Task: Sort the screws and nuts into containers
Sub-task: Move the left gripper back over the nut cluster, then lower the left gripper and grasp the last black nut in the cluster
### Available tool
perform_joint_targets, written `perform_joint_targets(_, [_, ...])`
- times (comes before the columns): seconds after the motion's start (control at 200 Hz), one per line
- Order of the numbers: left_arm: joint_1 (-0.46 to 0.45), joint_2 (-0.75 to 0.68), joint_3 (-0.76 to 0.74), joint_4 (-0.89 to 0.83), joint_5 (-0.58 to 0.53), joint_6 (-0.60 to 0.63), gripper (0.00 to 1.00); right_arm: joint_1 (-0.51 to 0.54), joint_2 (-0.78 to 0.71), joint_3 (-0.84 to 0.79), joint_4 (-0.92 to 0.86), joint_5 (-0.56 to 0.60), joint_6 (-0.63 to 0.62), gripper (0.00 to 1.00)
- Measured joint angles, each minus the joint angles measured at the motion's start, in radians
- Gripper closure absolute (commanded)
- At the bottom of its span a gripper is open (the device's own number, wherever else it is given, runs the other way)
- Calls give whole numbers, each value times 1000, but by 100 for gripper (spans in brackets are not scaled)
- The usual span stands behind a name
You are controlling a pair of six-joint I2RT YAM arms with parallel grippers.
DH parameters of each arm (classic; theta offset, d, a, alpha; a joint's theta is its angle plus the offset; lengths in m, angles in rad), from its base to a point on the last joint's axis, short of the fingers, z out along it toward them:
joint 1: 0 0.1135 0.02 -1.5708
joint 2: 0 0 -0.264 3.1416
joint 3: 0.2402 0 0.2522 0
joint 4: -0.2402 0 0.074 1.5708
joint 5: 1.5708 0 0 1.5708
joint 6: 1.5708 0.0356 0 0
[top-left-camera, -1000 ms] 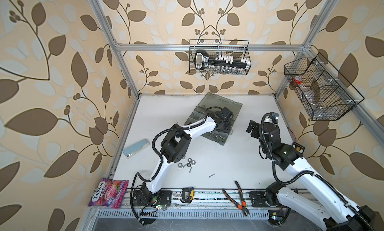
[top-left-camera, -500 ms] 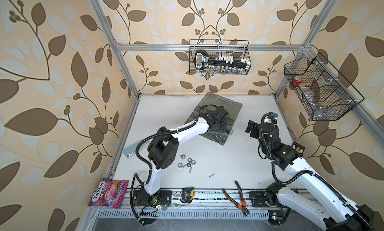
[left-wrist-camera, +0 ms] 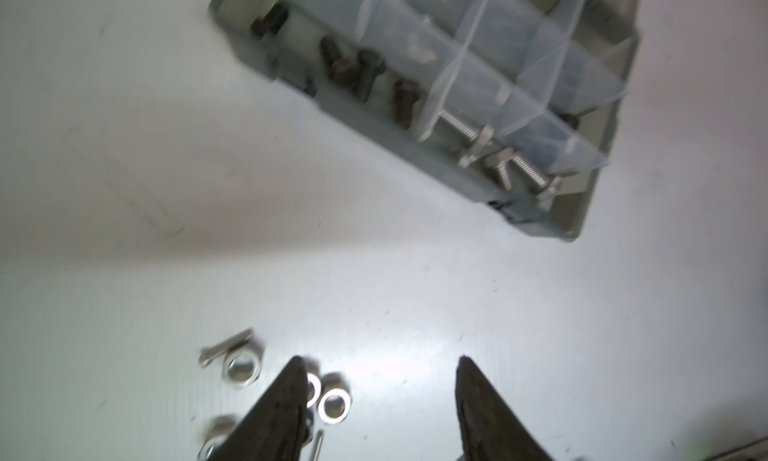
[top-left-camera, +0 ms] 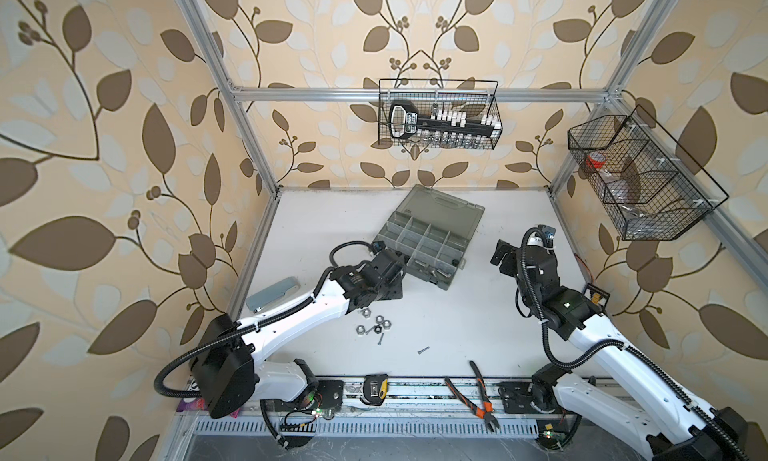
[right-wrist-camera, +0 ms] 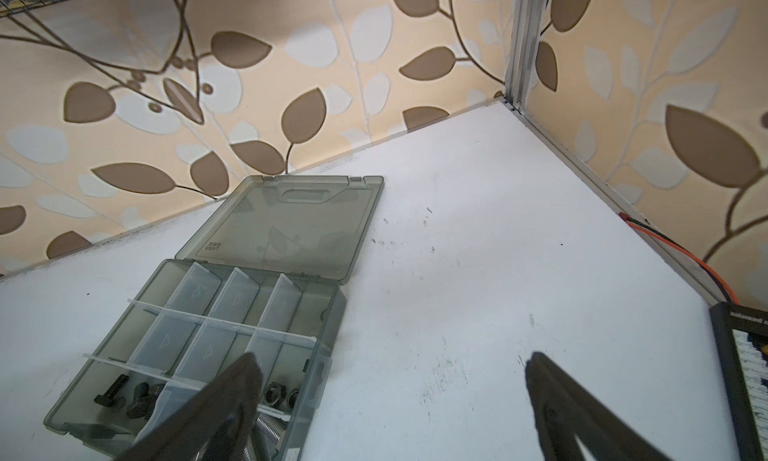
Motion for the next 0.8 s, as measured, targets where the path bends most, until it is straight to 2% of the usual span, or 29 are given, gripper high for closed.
perform_joint_targets(0.155, [0,-87,-110,-90,2,-121,35,0,1,-3,7,0,2,1])
perform_joint_targets(0.31, [-7,-91,-147,-117,20,-189,45,0,2,-13,8,0,4,0])
perform_joint_targets(0.6, [-61,-8,-165,-101,67,-212,57,0,16,-16,10,0,4,0])
perform_joint_targets(0.8, [-85,69,-164,-85,84,-211,60,0,19,-16,11,0,4,0])
